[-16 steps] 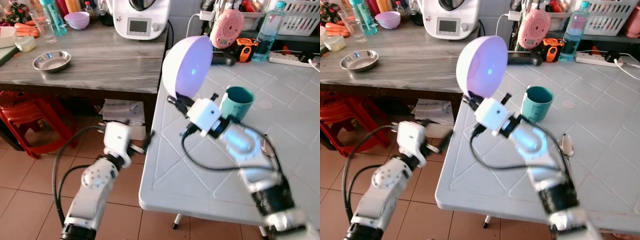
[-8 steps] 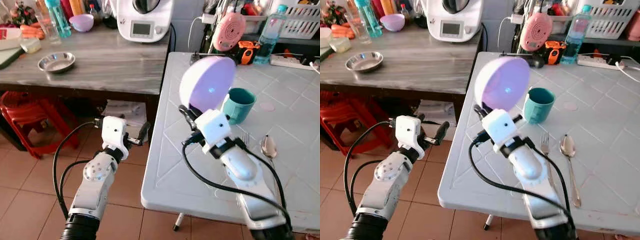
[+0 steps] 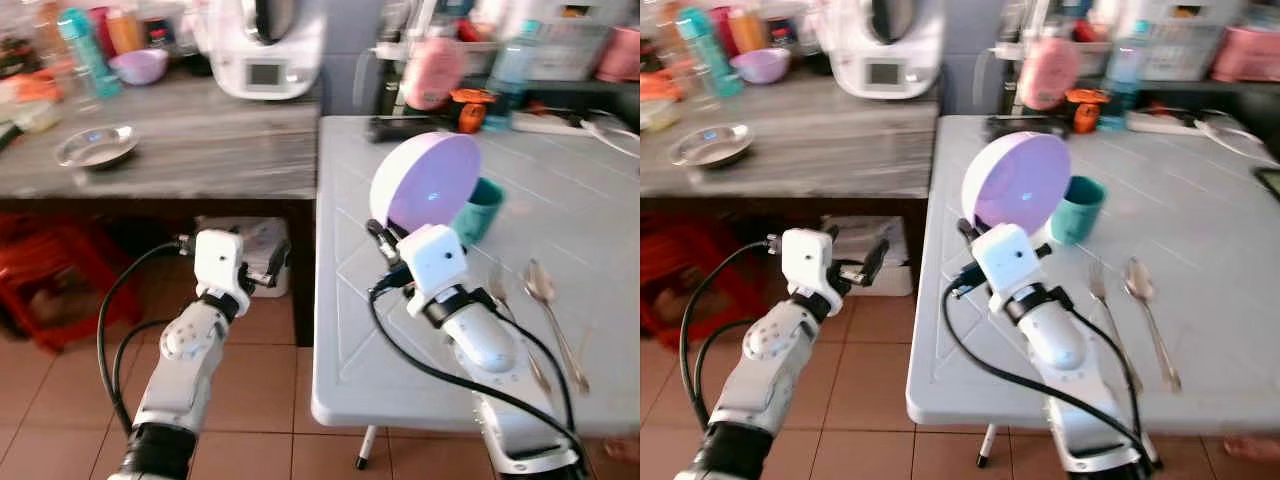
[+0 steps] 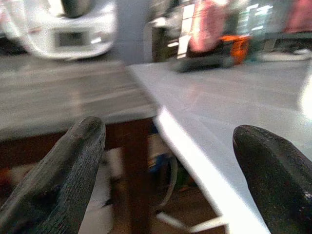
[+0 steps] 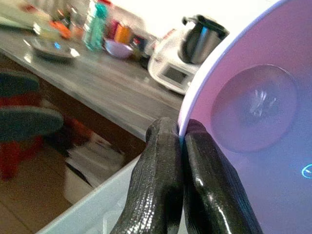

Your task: Setting the table

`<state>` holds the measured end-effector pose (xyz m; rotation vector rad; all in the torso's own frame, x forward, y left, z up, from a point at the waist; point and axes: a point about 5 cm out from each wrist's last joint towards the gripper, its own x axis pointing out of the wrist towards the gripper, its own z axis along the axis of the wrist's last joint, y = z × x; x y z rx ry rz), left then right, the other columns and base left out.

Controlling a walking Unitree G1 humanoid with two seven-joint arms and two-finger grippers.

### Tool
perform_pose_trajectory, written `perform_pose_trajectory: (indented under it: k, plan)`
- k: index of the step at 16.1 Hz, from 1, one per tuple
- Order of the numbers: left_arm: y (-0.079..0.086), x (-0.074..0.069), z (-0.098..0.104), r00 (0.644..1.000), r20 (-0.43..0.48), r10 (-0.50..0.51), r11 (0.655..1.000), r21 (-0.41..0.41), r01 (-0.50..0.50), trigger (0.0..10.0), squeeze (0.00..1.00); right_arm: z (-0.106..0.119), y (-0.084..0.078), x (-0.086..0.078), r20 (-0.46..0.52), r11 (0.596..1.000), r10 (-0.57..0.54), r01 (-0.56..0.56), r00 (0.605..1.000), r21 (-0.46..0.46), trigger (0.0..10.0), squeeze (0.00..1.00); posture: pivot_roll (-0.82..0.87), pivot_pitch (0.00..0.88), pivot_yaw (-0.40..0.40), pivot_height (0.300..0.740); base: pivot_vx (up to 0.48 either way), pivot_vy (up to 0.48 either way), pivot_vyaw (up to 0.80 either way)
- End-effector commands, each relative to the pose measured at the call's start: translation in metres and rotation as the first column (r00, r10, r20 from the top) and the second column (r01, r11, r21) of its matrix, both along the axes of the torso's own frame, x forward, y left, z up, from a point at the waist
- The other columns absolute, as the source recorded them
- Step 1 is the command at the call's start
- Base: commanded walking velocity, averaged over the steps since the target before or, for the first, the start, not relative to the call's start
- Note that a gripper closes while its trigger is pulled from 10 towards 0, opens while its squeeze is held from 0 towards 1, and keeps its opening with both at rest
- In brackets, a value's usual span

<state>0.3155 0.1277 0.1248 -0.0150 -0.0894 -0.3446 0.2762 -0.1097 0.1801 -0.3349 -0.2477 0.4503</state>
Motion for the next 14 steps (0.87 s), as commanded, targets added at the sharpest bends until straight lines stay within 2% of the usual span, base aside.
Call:
perform_pose_trajectory:
  k: [1,10,14]
  plan:
    - [0.002,0.001,0.001,1.000,0.009,-0.001,1.000,0.014,0.000,10.0,0.00,0.006,0.002,-0.002,0.023,1.000,-0.004,0.004,1.000,0.016,10.0,0.00,-0.05,0.000,0.027,0.740,0.000,0.371,-0.58]
    - [-0.002,0.002,-0.001,1.000,0.011,-0.008,1.000,0.013,0.008,10.0,0.00,-0.006,0.000,-0.007,-0.016,1.000,-0.022,0.023,1.000,0.017,10.0,0.00,-0.05,0.000,0.036,0.740,0.000,0.380,-0.04]
    - [-0.006,0.007,0.002,1.000,0.025,-0.009,1.000,0.003,0.009,10.0,0.00,-0.006,0.002,-0.005,-0.011,1.000,-0.014,0.014,1.000,0.016,10.0,0.00,-0.06,0.000,0.037,0.740,0.000,0.398,0.00]
